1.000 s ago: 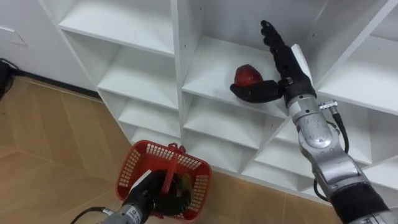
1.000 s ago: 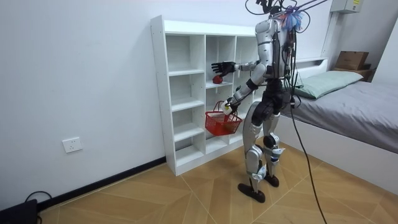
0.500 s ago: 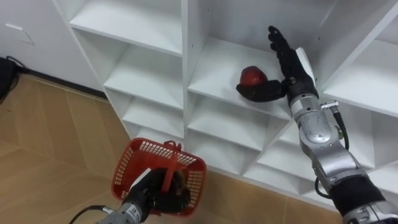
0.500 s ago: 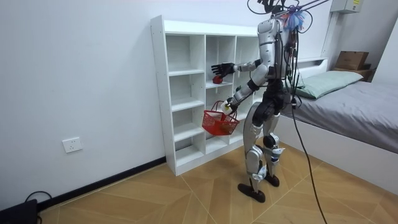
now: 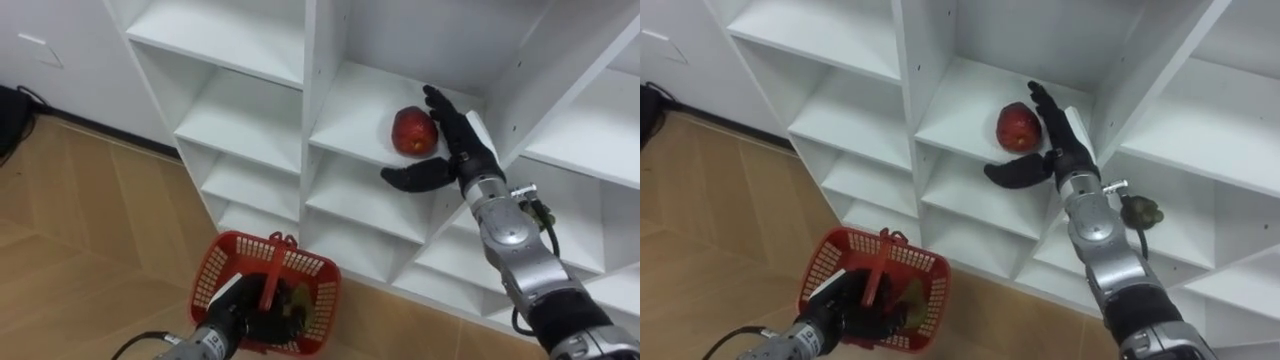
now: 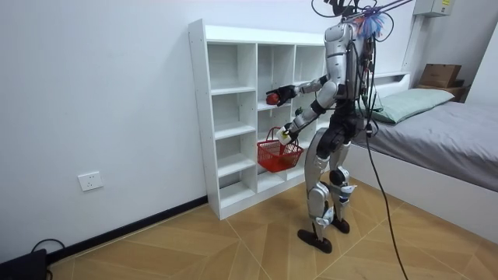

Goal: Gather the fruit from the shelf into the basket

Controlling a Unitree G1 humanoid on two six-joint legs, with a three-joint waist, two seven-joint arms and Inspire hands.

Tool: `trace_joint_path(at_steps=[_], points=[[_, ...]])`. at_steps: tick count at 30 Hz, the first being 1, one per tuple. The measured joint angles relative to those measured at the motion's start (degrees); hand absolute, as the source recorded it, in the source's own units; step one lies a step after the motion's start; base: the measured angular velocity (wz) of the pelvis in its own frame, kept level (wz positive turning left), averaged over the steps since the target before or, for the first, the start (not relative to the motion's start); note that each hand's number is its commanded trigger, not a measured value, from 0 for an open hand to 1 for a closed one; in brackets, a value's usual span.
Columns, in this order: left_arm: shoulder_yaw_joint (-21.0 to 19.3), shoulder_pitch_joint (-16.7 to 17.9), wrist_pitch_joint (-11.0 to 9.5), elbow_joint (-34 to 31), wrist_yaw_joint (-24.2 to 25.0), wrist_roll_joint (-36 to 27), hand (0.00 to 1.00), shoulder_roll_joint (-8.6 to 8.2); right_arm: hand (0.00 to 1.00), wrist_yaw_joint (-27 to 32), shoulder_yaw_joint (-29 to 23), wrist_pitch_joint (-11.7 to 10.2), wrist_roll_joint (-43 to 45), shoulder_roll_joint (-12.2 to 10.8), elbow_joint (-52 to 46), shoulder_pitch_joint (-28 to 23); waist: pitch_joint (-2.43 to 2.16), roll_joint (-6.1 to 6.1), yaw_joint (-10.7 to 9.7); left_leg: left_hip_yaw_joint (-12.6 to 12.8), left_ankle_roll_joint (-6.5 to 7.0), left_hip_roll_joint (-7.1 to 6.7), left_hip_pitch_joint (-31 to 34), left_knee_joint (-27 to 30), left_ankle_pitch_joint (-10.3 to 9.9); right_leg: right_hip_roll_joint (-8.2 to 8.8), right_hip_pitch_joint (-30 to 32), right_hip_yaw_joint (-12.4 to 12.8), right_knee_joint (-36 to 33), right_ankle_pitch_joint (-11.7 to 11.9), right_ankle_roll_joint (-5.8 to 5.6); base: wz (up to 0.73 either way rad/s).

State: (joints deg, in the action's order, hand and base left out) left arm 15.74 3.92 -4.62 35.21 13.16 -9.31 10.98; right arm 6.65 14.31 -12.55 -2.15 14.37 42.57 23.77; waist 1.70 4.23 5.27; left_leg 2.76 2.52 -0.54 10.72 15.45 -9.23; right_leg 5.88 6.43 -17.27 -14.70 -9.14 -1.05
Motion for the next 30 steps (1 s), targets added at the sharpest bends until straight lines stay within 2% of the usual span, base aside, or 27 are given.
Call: trace_joint_path(at_steps=[4,19,20,21,22,23,30], points=[[0.12,-0.01,0.41,0.15,0.01,-0.03,1.00,0.06,0.00,0.05,0.12,-0.97,-0.08,0.00,1.56,0.01,-0.25,-0.55,0.20,0.00,0.06,-0.05,-0.29,0.02,0.05,0.06,-0.10,0.05,-0.02,0.01,-0.01,0.00],[0.12,-0.30,0.42,0.29,-0.08,-0.03,1.00,0.61,0.00,1.44,0.05,-1.34,-0.09,0.10,2.67,0.01,-0.20,-0.72,1.14,-0.18,0.03,-0.07,-0.22,-0.10,0.12,0.06,-0.18,-0.03,-0.06,0.01,-0.01,0.00],[0.12,-0.30,0.42,0.29,-0.08,-0.03,1.00,0.61,0.33,1.44,0.05,-1.34,-0.09,0.10,2.68,0.01,-0.20,-0.72,1.14,-0.18,0.03,-0.07,-0.22,-0.10,0.12,0.06,-0.18,-0.03,-0.06,0.01,-0.01,0.00],[0.13,-0.30,0.42,0.29,-0.08,-0.03,1.00,0.61,0.75,1.46,0.05,-1.35,-0.09,0.10,2.70,0.01,-0.20,-0.72,1.15,-0.22,0.03,-0.08,-0.22,-0.10,0.12,0.06,-0.18,-0.01,-0.06,0.01,-0.01,0.00],[0.14,-0.30,0.42,0.29,-0.08,-0.03,1.00,0.61,0.97,1.49,0.05,-1.41,-0.09,0.10,2.77,0.01,-0.20,-0.71,1.15,-0.25,0.03,-0.08,-0.22,-0.10,0.12,0.06,-0.18,0.00,-0.05,0.01,-0.01,0.00],[0.14,-0.30,0.42,0.29,-0.07,-0.03,1.00,0.61,1.00,1.52,0.05,-1.49,-0.09,0.10,2.84,0.01,-0.20,-0.71,1.14,-0.26,0.03,-0.09,-0.22,-0.10,0.12,0.06,-0.19,0.00,-0.05,0.01,-0.01,0.00],[0.15,-0.36,0.42,0.30,-0.07,-0.03,1.00,0.71,1.00,3.16,0.07,-1.86,-0.07,0.07,3.76,1.03,-0.19,-0.69,1.33,-0.43,0.06,-0.16,-0.23,-0.07,0.15,0.09,-0.30,-0.03,-0.04,0.01,-0.03,0.00]])
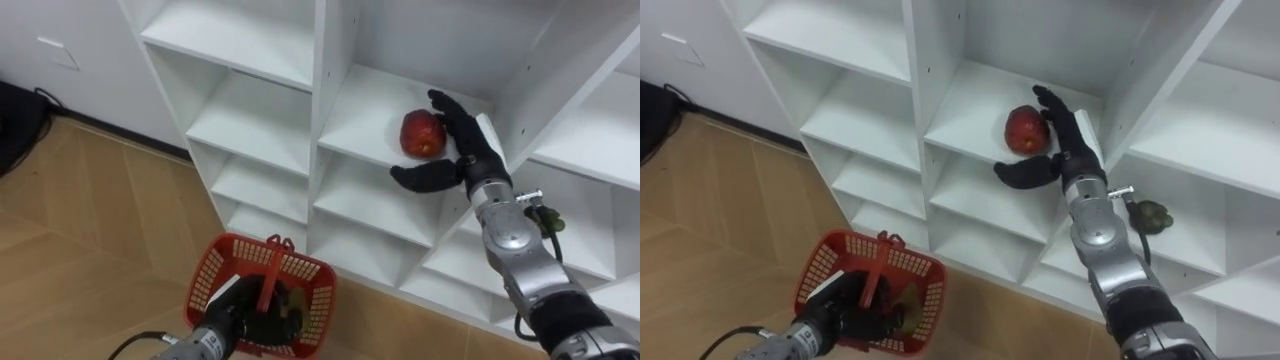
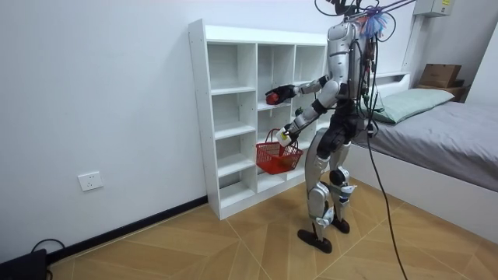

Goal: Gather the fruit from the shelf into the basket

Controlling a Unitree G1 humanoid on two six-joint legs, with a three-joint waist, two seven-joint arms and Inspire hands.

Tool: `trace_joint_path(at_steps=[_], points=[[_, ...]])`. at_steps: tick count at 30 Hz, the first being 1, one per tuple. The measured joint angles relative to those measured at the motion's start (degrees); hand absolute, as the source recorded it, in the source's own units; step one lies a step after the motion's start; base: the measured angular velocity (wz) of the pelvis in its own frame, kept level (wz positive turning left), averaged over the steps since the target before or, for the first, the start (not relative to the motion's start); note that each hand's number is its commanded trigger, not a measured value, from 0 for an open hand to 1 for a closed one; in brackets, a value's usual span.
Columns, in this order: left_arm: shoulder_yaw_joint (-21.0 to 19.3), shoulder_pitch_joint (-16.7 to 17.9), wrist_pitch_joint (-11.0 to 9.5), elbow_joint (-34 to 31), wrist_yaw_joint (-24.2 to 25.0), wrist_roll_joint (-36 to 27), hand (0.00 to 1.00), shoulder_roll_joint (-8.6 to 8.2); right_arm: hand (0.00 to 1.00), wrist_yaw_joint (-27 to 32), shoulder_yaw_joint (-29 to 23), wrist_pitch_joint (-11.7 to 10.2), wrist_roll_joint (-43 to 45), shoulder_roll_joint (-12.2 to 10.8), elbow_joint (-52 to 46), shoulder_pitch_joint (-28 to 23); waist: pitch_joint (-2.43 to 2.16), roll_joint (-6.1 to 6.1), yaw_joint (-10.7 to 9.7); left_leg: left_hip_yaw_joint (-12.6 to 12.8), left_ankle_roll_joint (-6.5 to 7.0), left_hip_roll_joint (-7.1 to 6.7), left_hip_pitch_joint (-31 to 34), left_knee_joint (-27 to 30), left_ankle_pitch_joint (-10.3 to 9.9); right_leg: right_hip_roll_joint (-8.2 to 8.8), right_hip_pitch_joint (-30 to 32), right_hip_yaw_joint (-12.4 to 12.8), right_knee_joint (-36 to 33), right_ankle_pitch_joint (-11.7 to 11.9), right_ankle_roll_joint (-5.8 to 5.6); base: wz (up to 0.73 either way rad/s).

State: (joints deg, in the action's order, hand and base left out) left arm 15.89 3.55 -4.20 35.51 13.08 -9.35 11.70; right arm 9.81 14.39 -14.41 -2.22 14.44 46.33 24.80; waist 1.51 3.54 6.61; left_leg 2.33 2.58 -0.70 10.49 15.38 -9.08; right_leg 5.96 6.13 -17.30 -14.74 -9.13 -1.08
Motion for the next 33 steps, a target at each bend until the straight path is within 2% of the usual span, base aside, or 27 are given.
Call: trace_joint_path(at_steps=[17,33], points=[[0.05,-0.70,0.00,0.08,0.12,-0.11,1.00,-0.12,1.00,1.23,-0.07,0.71,-2.03,-0.04,0.97,1.33,0.05,0.08,0.17,-0.11,0.02,-0.05,0.03,-0.14,0.01,0.03,0.19,0.01,0.04,-0.03,-0.06,0.00],[0.06,-1.09,0.01,0.56,-0.05,-0.08,1.00,-1.19,1.00,1.24,-0.30,0.78,-0.34,-0.28,0.24,1.17,0.14,-0.04,-0.10,0.17,0.02,-0.04,0.32,0.03,0.01,-0.01,0.38,0.10,0.06,-0.05,-0.09,0.00]])
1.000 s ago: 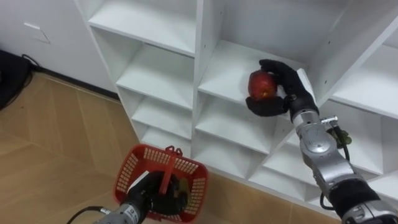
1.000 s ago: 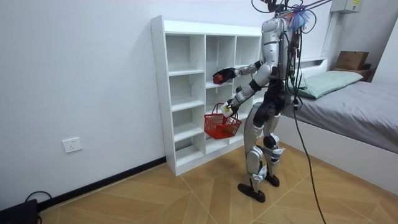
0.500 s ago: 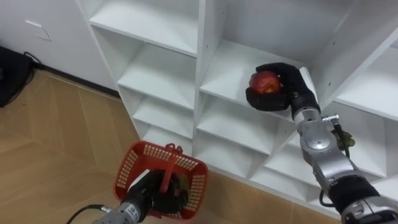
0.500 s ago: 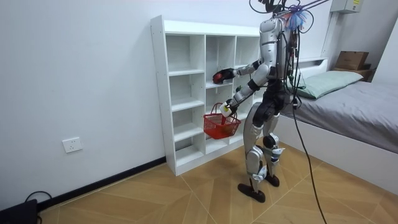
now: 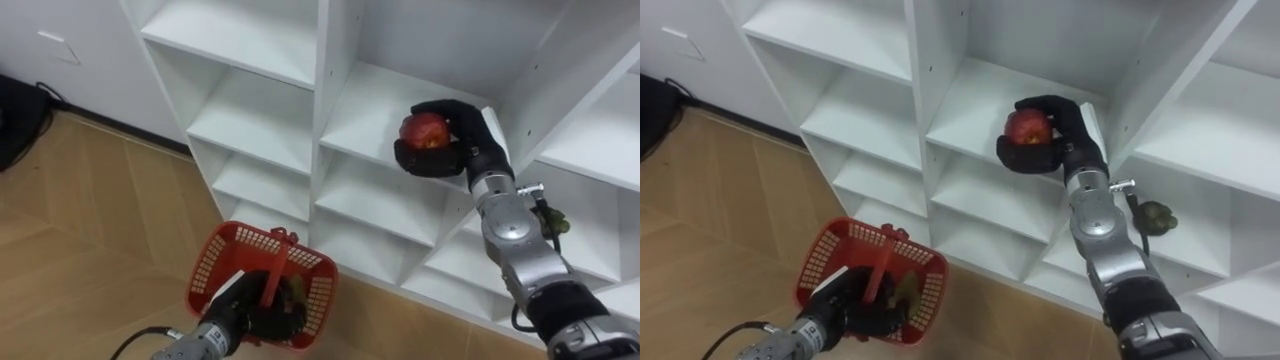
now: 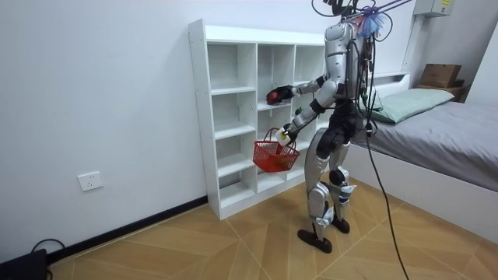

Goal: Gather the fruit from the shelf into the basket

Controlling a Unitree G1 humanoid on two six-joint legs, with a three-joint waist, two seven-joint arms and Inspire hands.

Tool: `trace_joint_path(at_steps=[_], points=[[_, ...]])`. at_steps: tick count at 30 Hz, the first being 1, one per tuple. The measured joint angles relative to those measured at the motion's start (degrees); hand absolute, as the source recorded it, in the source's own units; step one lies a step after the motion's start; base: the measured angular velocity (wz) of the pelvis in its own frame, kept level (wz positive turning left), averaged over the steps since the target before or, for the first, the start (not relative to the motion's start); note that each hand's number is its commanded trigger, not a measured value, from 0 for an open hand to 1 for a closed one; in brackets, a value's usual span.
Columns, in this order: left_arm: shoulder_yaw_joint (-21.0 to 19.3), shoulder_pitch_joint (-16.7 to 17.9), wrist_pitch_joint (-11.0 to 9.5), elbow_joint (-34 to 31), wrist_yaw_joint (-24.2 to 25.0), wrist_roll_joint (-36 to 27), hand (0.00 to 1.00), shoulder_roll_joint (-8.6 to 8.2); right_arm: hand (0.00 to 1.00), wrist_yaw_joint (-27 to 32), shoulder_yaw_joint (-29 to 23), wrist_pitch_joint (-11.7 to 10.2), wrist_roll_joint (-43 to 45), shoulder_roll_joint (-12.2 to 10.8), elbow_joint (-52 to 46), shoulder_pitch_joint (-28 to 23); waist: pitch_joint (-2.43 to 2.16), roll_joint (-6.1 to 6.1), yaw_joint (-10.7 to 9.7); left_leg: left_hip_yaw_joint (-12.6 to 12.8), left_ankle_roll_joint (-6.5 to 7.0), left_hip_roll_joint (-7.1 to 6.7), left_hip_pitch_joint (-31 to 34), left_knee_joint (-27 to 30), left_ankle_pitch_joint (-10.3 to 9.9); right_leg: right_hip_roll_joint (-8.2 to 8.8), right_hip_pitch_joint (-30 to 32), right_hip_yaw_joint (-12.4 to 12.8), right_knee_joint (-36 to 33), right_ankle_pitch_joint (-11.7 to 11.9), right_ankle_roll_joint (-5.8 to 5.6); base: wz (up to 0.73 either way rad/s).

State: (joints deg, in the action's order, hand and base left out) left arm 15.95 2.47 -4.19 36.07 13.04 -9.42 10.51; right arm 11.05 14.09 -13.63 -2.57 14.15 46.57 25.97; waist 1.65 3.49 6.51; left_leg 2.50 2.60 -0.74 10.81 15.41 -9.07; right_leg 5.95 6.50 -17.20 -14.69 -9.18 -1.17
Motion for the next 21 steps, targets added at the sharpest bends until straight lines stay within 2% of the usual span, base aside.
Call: trace_joint_path(at_steps=[6,11,17,21], points=[[-0.02,-0.02,-0.01,0.04,-0.29,-0.01,1.00,0.02,1.00,-0.18,0.15,0.08,0.73,-0.08,-1.60,-0.51,-0.03,-0.29,0.03,0.46,0.00,0.09,-0.01,-0.10,0.00,-0.06,0.40,0.61,-0.04,0.00,0.00,-0.04],[-0.04,-0.04,-0.01,0.30,-1.13,0.06,1.00,-0.46,1.00,-0.76,0.13,0.79,1.14,-0.05,-8.07,-5.01,-0.14,-0.47,-0.26,0.66,0.00,0.10,-0.01,-0.11,-0.01,-0.11,0.63,1.15,-0.06,0.00,0.00,-0.04],[0.58,-0.04,-0.15,0.29,-1.58,-0.05,1.00,-0.85,1.00,-1.81,0.78,1.14,2.13,-0.08,-11.77,-7.63,-0.60,-1.22,-1.34,1.02,0.00,0.12,-0.03,-0.14,0.00,-0.12,0.94,1.75,-0.28,0.00,0.00,-0.04],[0.54,-0.16,-1.33,0.60,-1.81,-0.02,1.00,-0.98,1.00,-3.19,0.96,1.15,2.91,-0.84,-15.80,-9.97,-0.72,-1.41,-1.71,2.07,0.00,0.36,-0.08,-0.12,0.00,-0.27,1.41,2.79,-0.55,0.00,0.00,-0.11]])
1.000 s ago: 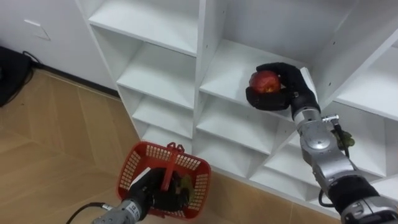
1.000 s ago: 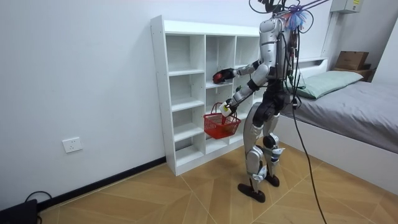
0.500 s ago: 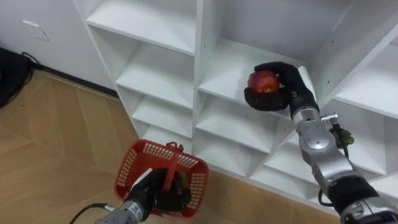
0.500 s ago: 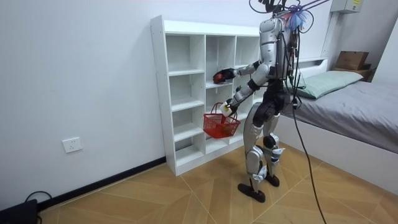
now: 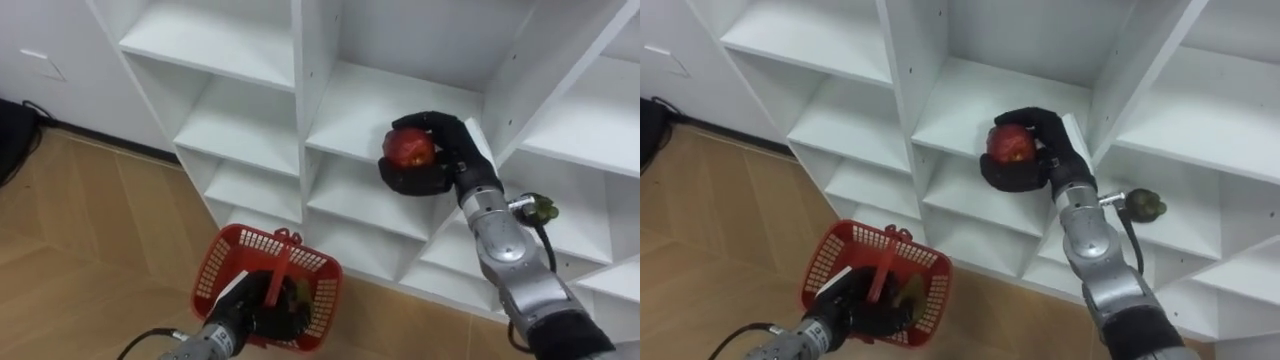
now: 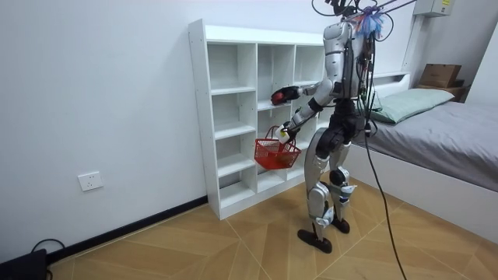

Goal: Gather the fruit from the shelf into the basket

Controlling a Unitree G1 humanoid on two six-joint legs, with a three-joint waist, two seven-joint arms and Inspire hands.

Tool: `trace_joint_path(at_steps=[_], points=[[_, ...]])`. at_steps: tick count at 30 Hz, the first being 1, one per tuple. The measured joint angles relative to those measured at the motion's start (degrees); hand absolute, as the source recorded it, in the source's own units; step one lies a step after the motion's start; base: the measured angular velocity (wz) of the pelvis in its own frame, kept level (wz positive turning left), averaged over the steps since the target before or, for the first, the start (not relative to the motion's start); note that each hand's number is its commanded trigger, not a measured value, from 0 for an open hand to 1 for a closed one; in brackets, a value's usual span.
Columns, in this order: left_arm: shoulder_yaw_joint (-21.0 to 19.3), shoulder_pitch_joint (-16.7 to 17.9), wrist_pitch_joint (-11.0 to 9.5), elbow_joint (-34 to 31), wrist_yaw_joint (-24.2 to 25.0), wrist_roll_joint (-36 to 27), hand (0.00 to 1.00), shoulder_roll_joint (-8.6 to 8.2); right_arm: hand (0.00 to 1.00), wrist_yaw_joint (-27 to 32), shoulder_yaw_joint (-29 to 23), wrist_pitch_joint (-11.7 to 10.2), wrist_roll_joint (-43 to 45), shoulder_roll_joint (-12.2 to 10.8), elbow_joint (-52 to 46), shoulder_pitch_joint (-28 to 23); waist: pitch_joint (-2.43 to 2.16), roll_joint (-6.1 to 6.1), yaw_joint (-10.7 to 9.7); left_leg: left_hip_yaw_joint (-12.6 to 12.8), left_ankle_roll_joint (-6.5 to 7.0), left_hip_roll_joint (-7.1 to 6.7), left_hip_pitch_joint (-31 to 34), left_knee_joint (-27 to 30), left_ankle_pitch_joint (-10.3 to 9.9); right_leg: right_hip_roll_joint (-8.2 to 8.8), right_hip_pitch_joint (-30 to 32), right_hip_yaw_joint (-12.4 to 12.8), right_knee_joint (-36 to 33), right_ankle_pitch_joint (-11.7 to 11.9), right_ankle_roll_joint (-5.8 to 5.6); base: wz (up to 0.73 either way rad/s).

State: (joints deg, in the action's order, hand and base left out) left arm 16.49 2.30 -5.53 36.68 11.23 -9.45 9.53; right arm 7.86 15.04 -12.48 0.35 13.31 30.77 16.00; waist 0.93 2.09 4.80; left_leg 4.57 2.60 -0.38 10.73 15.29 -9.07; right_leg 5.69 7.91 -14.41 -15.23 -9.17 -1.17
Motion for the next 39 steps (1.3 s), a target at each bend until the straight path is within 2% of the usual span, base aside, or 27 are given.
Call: trace_joint_path(at_steps=[7,14,24,29,39], points=[[0.01,-0.10,-0.51,-0.10,-1.08,-0.03,1.00,-0.09,1.00,-1.75,-0.12,-0.04,-0.13,-0.20,-7.00,-1.83,-0.04,-0.33,-1.58,0.25,-0.01,0.08,0.47,0.09,0.01,-0.06,0.81,0.17,-0.46,0.03,0.04,-0.03],[-0.13,-0.36,-2.21,-0.70,-1.81,-0.02,1.00,-0.08,1.00,-2.36,-0.05,-0.14,-0.09,-0.21,-9.40,-1.84,-0.05,-0.33,-1.48,0.43,-0.04,0.14,0.48,-0.04,0.03,-0.09,0.98,0.16,-0.44,0.03,0.05,0.00],[-0.27,-0.56,-2.23,-0.69,-1.70,-0.12,1.00,-0.07,1.00,-4.37,0.06,-0.14,-0.12,-0.76,-9.68,-4.99,-0.05,-0.33,-1.52,0.90,-0.05,0.22,0.03,-0.59,0.03,-0.05,1.01,0.16,-0.33,0.03,0.05,-0.01],[-0.38,-1.67,-2.24,-0.69,-1.26,-0.06,1.00,-1.24,1.00,-5.85,0.44,-0.12,-0.16,-1.41,-9.52,-7.94,-0.03,-0.31,-1.31,1.22,-0.05,0.23,0.04,-0.78,0.03,-0.07,1.29,0.53,-0.40,0.03,0.05,-0.03],[-0.33,-2.71,-2.32,-0.81,-0.32,0.01,1.00,-1.51,1.00,-7.89,0.70,-0.10,-0.22,-1.61,-9.18,-8.16,-0.01,-0.23,-1.55,1.79,-0.22,0.57,1.38,-0.80,0.11,-0.50,3.12,1.53,-0.67,0.15,0.24,-0.04]])
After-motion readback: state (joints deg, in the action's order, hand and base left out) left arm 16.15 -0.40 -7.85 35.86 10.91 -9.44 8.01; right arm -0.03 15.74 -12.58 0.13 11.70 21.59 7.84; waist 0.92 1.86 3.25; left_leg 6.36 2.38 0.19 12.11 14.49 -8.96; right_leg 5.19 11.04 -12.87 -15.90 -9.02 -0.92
